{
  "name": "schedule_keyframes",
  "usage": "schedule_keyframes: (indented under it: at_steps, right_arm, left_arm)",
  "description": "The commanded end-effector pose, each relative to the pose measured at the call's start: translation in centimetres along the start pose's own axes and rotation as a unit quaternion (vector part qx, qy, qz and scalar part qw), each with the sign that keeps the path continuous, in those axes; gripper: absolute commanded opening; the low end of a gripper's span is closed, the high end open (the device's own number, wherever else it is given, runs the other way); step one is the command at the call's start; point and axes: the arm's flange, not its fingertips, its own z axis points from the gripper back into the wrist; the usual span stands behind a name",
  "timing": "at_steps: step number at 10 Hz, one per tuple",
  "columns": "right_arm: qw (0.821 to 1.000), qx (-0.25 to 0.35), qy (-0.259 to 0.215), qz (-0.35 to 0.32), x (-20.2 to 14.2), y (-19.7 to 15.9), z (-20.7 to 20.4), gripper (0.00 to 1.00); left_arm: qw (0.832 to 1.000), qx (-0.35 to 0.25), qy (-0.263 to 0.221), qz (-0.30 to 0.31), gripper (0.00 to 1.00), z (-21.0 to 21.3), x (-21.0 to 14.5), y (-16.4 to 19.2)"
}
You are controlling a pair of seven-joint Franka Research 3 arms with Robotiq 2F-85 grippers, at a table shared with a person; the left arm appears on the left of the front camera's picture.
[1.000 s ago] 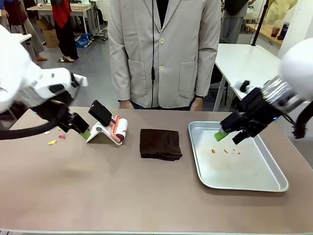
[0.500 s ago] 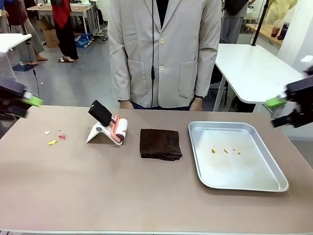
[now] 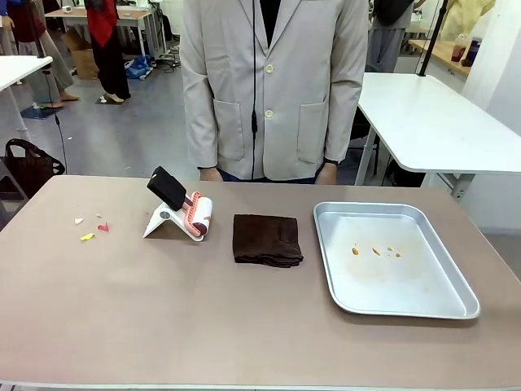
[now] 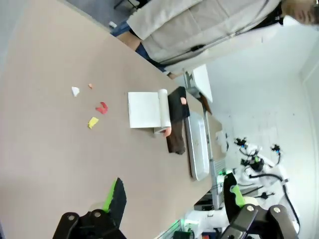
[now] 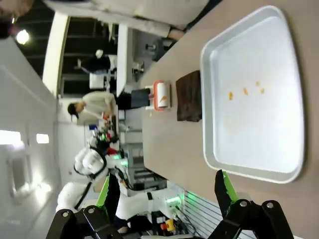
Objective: Clean the surface of the table.
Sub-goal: Hold the Lint Roller with your left hand and the towel with your right hand.
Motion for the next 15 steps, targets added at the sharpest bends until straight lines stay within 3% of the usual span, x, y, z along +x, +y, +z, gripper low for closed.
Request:
schedule_keyframes:
  at_steps: [1,3,4,7,9,12,15]
  right_arm:
    - [0.999,0.032,-0.011,-0.033,0.0,-3.8,-0.7,1.00]
    - [0.997,0.014,-0.025,-0.066,0.3,-5.9,-0.3,1.00]
    - [0.999,0.006,-0.012,-0.050,0.4,-4.3,0.6,1.00]
    - [0.999,0.006,-0.012,-0.050,0.4,-4.3,0.6,1.00]
    - [0.997,-0.026,-0.029,-0.061,0.1,-4.5,0.1,1.00]
    - [0.992,-0.117,-0.043,0.000,-0.1,2.3,-3.5,1.00]
    - [0.969,-0.213,0.025,0.123,-0.1,10.8,-12.5,1.00]
  left_arm:
    - [0.999,-0.018,-0.023,0.018,1.00,-1.5,-0.3,1.0]
    - [0.998,0.014,-0.040,0.039,1.00,-2.6,-1.2,0.5]
    - [0.999,-0.009,-0.023,0.036,1.00,-0.8,-0.7,2.0]
    - [0.999,-0.009,-0.023,0.036,1.00,-0.8,-0.7,2.0]
    - [0.999,0.028,-0.022,0.036,1.00,-1.7,-0.9,1.1]
    - [0.996,0.090,0.007,-0.019,1.00,-4.7,0.1,-5.0]
    - [0.983,0.108,0.108,-0.100,1.00,-11.2,1.7,-11.9]
